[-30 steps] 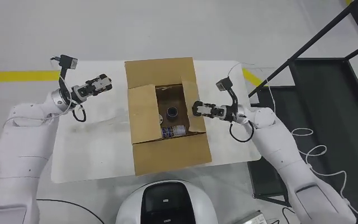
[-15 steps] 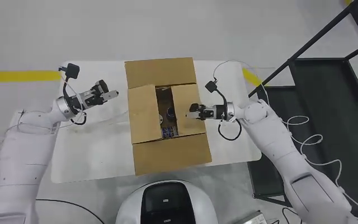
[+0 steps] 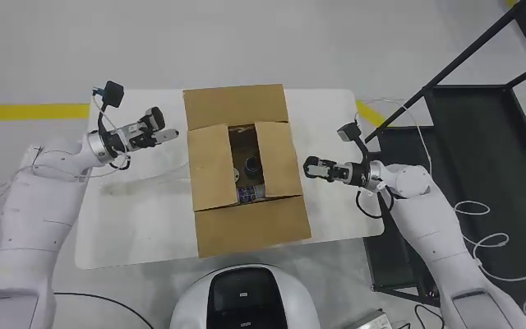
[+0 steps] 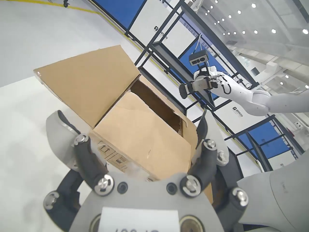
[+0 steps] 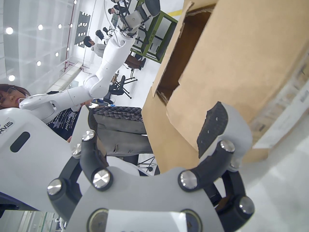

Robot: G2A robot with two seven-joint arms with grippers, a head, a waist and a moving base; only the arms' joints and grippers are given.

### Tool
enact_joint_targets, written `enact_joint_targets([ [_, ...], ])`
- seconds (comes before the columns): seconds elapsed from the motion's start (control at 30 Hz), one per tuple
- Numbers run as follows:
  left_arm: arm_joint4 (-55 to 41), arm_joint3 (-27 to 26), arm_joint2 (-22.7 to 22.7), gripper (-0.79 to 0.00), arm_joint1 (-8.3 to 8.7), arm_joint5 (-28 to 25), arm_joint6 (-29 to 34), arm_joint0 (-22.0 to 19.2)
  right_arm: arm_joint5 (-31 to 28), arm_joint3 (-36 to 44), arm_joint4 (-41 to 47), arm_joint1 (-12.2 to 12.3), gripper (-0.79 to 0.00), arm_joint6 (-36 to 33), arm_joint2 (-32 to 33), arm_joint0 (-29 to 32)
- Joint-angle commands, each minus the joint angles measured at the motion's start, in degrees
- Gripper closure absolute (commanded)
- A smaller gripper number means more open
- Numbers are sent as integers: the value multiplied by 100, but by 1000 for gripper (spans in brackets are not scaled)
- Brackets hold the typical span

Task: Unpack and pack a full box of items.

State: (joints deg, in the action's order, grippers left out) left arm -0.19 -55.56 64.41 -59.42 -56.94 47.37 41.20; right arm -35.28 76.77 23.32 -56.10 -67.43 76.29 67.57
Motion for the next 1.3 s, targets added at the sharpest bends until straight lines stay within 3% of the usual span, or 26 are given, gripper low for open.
enact_joint_targets([
  [0.0, -96, 260, -211, -785, -13, -13, -15, -151, 6, 7, -1, 2, -785, 7, 11, -1],
  [0.5, -116, 289, -247, -785, -15, -1, -3, -172, 6, 7, -1, 2, -785, 7, 11, -1],
  [0.7, 251, 504, -316, -785, -55, 694, -447, -175, 1021, -96, 121, 87, -785, -60, 282, 94],
  [0.77, 491, 780, -483, -785, -137, 773, -702, -306, 1373, -229, 167, 140, -785, -154, 466, 216],
  [0.93, 758, 1502, -890, -785, -407, 401, -1426, -670, 1934, -426, 253, 214, -785, -335, 672, 604],
  [1.13, 222, 2266, -1236, -785, -734, 77, -1456, -1128, 2154, -341, 45, 213, -785, -353, 468, 945],
  [1.27, -19, 2719, -1450, -785, -937, 141, -1189, -1391, 2293, -345, 98, 182, -785, -398, 274, 921],
])
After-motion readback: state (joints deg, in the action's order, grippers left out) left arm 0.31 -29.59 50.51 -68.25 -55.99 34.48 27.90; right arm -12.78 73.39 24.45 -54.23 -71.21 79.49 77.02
